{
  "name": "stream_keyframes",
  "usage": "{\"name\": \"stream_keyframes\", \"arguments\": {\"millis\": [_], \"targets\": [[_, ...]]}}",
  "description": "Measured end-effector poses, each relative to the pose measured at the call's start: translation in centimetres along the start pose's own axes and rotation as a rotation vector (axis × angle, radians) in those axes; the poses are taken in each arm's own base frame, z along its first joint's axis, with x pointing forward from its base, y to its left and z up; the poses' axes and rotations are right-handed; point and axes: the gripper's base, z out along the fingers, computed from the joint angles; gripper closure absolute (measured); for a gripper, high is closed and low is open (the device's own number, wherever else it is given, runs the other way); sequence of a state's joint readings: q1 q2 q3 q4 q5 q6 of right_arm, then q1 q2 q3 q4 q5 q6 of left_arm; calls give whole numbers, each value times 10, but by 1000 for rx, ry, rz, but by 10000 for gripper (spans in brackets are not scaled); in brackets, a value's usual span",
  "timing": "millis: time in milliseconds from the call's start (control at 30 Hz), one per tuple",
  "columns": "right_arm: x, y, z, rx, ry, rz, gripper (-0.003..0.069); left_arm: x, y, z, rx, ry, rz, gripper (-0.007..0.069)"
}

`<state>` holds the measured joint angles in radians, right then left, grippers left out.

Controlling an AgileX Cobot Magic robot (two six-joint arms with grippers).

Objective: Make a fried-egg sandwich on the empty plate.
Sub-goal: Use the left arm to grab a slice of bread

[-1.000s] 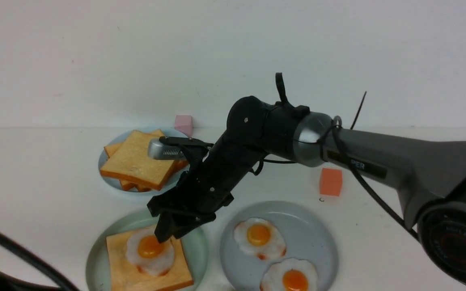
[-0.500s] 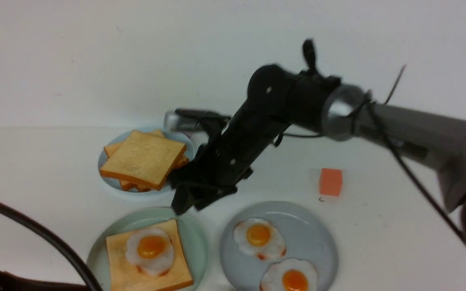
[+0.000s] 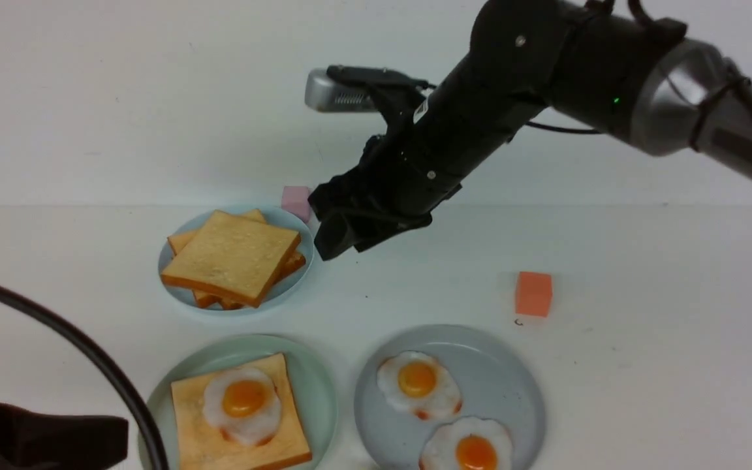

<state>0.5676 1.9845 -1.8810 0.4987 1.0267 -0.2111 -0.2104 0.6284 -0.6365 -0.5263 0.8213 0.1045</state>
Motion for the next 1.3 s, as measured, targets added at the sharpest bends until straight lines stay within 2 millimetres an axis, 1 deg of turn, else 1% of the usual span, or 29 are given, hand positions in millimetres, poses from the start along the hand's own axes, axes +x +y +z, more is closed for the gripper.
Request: {"name": "stream_keyframes", "arguments": {"millis": [33, 200, 333, 400, 433, 467, 500, 567, 600, 633, 700, 767, 833, 867, 933, 967, 1000, 1033, 1067, 1167, 1200, 1233, 1300], "targets": [[0, 3, -6, -2, -10, -2, 307, 0, 2, 0, -19, 2, -12, 549], [4, 9, -19, -5, -29, -4, 307, 0, 5, 0, -54, 4, -44, 549], [7, 10, -24, -2, -40, -1, 307, 1, 6, 1, -63, 16, -55, 552], [12, 11, -27, 5, -53, 2, 307, 2, 8, 6, -70, 58, -66, 575], [15, 11, -30, 7, -57, -3, 307, 2, 9, 9, -74, 86, -75, 600], [15, 11, -29, 8, -58, -4, 307, 2, 9, 10, -75, 90, -76, 604], [18, 12, -33, 9, -61, -15, 307, 2, 10, 14, -81, 112, -83, 633], [23, 14, -37, 10, -58, -32, 307, 1, 12, 17, -85, 128, -89, 638], [26, 16, -43, 11, -62, -47, 307, 1, 12, 19, -88, 138, -92, 638], [27, 16, -42, 11, -59, -47, 307, 1, 12, 19, -88, 138, -93, 638], [36, 23, -59, 13, -76, -92, 307, -1, 15, 25, -97, 148, -102, 638], [41, 26, -67, 14, -84, -124, 307, -4, 17, 30, -103, 142, -108, 638], [49, 32, -81, 16, -107, -183, 307, -9, 20, 39, -117, 129, -119, 638], [49, 33, -82, 15, -110, -194, 307, -10, 21, 40, -118, 127, -120, 638], [61, 41, -100, 5, -134, -262, 309, -17, 29, 57, -145, 110, -150, 638], [66, 44, -105, 3, -141, -283, 313, -20, 34, 64, -160, 111, -172, 638], [67, 44, -107, 2, -143, -290, 315, -20, 35, 65, -162, 115, -178, 638], [74, 48, -115, -1, -150, -316, 328, -26, 44, 75, -189, 126, -227, 638], [78, 49, -119, 0, -153, -333, 335, -31, 51, 80, -209, 135, -257, 638], [93, 57, -135, -8, -159, -379, 379, -54, 75, 91, -250, 145, -369, 638], [94, 58, -138, -10, -164, -383, 382, -56, 80, 93, -255, 148, -391, 638], [98, 60, -141, -19, -164, -383, 395, -64, 86, 96, -257, 141, -430, 638], [108, 67, -149, -64, -168, -374, 423, -79, 111, 110, -256, 134, -569, 638]]}}
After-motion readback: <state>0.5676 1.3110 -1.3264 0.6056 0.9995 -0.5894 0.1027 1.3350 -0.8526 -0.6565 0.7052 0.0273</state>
